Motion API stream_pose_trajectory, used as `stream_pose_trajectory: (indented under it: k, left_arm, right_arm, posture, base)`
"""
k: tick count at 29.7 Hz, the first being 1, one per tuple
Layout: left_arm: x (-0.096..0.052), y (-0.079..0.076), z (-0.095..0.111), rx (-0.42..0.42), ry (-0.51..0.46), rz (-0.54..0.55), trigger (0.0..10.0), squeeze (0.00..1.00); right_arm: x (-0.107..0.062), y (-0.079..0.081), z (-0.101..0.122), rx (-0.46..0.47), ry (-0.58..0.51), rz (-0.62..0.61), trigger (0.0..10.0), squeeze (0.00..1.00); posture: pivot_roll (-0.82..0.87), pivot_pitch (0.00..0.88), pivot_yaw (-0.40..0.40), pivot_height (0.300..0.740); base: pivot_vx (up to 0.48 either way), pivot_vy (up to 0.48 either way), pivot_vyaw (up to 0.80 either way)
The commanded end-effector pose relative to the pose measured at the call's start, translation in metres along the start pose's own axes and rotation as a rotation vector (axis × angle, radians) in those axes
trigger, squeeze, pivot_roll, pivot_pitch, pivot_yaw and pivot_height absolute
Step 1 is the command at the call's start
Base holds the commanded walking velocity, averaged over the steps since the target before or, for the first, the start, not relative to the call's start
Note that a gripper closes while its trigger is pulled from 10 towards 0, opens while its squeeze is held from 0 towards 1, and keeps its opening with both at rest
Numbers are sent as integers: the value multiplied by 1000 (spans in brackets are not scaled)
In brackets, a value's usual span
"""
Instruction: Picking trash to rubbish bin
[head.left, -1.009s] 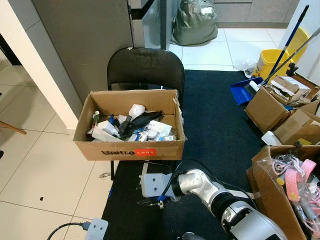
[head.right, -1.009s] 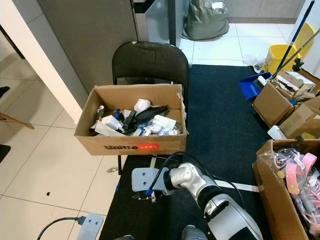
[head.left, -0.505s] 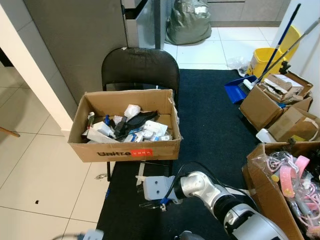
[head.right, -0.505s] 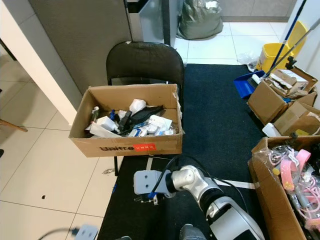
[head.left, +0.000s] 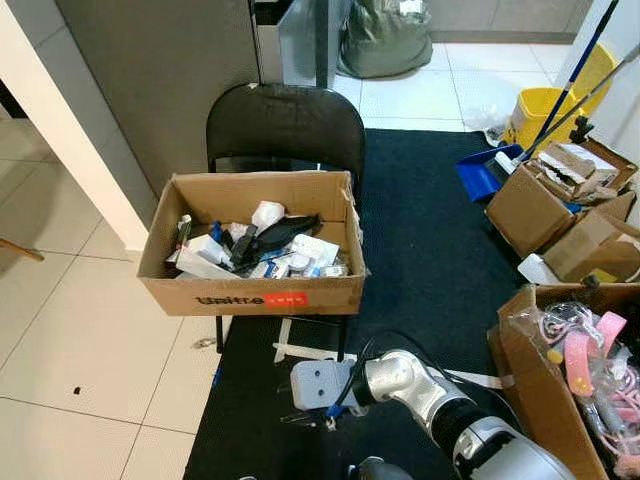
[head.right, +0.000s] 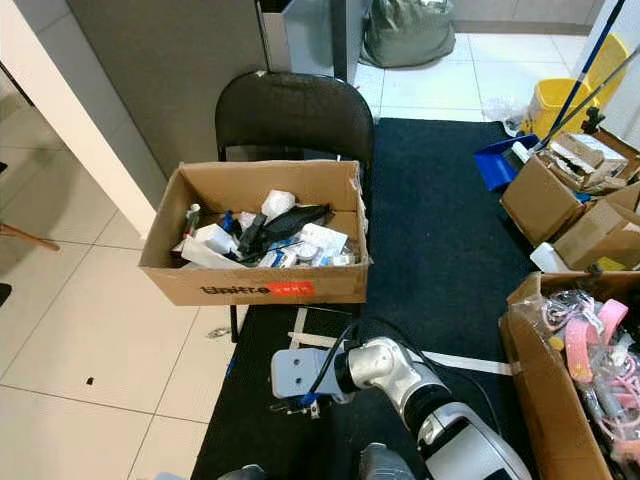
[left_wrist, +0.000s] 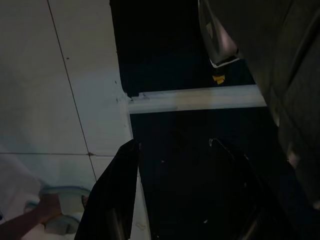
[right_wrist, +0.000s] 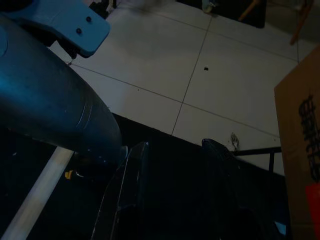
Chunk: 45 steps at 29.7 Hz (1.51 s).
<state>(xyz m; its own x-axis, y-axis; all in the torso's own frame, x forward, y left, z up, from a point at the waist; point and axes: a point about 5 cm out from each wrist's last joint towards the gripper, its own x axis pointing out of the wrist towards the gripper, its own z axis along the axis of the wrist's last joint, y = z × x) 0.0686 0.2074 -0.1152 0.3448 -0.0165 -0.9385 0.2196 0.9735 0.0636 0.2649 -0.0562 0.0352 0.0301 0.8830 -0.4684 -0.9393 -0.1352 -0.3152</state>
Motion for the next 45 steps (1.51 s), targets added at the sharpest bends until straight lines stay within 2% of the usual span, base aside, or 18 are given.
stream_pose_trajectory:
  k: [1, 16, 32, 36, 37, 41, 42, 43, 44, 45]
  left_arm:
    - [-2, -1, -10, 7, 32, -2, 10000, 0]
    - [-8, 8, -21, 33, 24, 8, 10000, 0]
    - [-11, 8, -29, 51, 21, 6, 10000, 0]
    - [-14, 23, -31, 8, 15, 78, 10000, 0]
    - [-17, 38, -30, -39, 10, 147, 10000, 0]
    - [-19, 47, -30, -66, 7, 186, 10000, 0]
    - [-23, 67, -25, -72, -6, 236, 10000, 0]
    - [-25, 77, -22, -72, -15, 260, 10000, 0]
    - [-25, 77, -22, -72, -15, 260, 10000, 0]
    - [-27, 85, -18, -77, -25, 281, 10000, 0]
  right_arm:
    - [3, 3, 3, -1, -30, 0, 10000, 0]
    - [2, 13, 4, -12, -63, 8, 10000, 0]
    - [2, 20, 8, -21, -86, 12, 10000, 0]
    - [1, 21, 9, -21, -86, 12, 10000, 0]
    - [2, 21, 10, -22, -87, 13, 10000, 0]
    - [3, 21, 10, -21, -86, 13, 10000, 0]
    - [4, 20, 11, -16, -83, 13, 10000, 0]
    - [4, 20, 10, -13, -79, 14, 10000, 0]
    - [4, 20, 10, -13, -79, 14, 10000, 0]
    - [5, 19, 10, -8, -75, 15, 10000, 0]
  posture:
    - [55, 153, 59, 740]
    - [121, 189, 62, 740]
    - [166, 224, 64, 740]
    - [185, 224, 65, 740]
    - [197, 218, 76, 740]
    - [201, 214, 82, 740]
    - [227, 194, 108, 740]
    - [225, 189, 107, 740]
    - [225, 189, 107, 740]
    - [222, 187, 107, 740]
  base:
    - [0, 0, 0]
    - [0, 0, 0]
    - [0, 0, 0]
    - [0, 0, 0]
    - [0, 0, 0]
    - [0, 0, 0]
    - [0, 0, 0]
    - [0, 0, 0]
    - [0, 0, 0]
    - [0, 0, 0]
